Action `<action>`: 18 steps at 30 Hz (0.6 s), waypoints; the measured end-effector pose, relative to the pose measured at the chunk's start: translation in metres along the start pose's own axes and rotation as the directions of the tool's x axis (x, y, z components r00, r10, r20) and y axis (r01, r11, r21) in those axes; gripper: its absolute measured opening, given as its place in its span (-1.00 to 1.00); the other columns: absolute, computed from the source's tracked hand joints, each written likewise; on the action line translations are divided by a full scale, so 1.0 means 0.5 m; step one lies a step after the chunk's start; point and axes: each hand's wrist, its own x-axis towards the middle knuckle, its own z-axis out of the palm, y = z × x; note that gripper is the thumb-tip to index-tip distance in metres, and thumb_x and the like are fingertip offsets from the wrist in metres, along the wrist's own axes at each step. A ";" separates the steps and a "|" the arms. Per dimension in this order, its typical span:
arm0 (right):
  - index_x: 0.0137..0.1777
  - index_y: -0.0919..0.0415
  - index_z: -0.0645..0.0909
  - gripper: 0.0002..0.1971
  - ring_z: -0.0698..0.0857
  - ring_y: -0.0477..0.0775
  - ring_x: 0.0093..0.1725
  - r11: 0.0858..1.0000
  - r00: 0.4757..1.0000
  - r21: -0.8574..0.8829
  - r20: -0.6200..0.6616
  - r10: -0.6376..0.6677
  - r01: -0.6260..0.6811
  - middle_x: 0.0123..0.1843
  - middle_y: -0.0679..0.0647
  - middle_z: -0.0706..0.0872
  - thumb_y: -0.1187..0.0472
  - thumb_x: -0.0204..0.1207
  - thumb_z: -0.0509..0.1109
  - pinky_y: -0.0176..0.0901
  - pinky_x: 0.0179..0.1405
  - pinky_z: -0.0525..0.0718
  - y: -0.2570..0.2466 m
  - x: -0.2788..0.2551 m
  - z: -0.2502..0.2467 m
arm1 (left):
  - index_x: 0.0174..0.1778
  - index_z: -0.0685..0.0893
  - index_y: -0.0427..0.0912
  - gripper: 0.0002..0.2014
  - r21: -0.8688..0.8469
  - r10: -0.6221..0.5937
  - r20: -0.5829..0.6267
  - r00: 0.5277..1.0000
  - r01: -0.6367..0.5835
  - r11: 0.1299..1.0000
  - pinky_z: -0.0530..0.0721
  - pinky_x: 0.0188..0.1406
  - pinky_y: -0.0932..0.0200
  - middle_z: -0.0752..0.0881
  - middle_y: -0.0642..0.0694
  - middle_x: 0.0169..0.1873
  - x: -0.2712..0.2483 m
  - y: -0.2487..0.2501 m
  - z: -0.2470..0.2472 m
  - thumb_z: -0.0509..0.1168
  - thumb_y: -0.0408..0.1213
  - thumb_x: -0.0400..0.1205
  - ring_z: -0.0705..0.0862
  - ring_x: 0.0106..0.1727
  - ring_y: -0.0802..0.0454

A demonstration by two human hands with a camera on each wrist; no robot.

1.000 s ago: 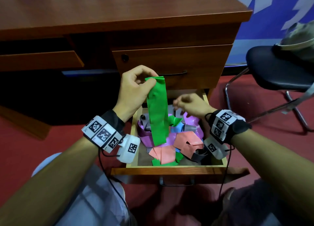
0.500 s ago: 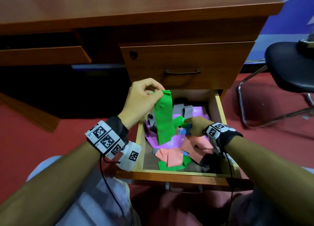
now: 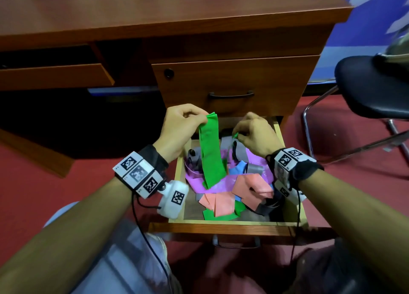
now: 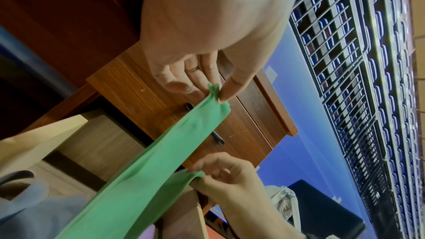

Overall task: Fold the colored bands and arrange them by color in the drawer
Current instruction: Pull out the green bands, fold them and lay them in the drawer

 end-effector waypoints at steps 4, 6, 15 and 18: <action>-0.08 0.08 0.73 -0.85 0.69 -0.03 -0.08 0.973 0.977 0.208 -0.208 -0.053 0.097 0.22 0.01 0.65 0.31 0.40 0.42 -0.18 0.00 0.63 -0.057 -0.009 -0.051 | -0.26 0.84 -0.22 -0.85 -0.039 -0.002 -0.032 1.000 0.000 0.999 0.52 -0.43 0.44 0.76 0.02 -0.41 -0.004 0.012 0.006 0.41 -0.52 0.52 0.65 -0.34 0.25; -0.08 0.12 0.70 -0.84 0.74 -0.06 0.03 0.935 0.944 0.319 -0.329 -0.041 0.152 0.18 -0.01 0.73 0.35 0.40 0.41 -0.18 0.09 0.64 -0.095 -0.012 -0.081 | -0.25 0.84 -0.25 -0.86 -0.045 0.004 -0.047 0.999 -0.006 0.999 0.50 -0.45 0.45 0.73 0.02 -0.42 -0.009 0.018 0.009 0.40 -0.52 0.52 0.61 -0.37 0.28; -0.09 0.33 0.68 -0.88 0.54 -0.12 -0.49 0.529 0.986 0.847 -0.122 0.114 0.044 0.07 0.16 0.83 0.53 0.48 0.42 -0.32 -0.53 0.48 -0.168 -0.044 -0.162 | -0.21 0.85 -0.18 -0.87 -0.027 -0.100 0.038 0.994 0.101 0.995 0.49 -0.50 0.30 0.74 0.10 -0.47 -0.020 0.015 0.022 0.42 -0.46 0.53 0.59 -0.37 0.19; -0.03 0.40 0.65 -0.91 0.50 -0.10 -0.52 0.512 0.995 0.853 0.069 0.077 -0.099 -0.17 0.15 0.82 0.53 0.53 0.38 -0.29 -0.56 0.42 -0.147 -0.062 -0.154 | -0.16 0.87 -0.20 -0.87 -0.004 -0.145 0.087 0.986 0.146 0.989 0.48 -0.49 0.31 0.76 0.12 -0.46 -0.023 0.011 0.022 0.43 -0.46 0.53 0.59 -0.39 0.25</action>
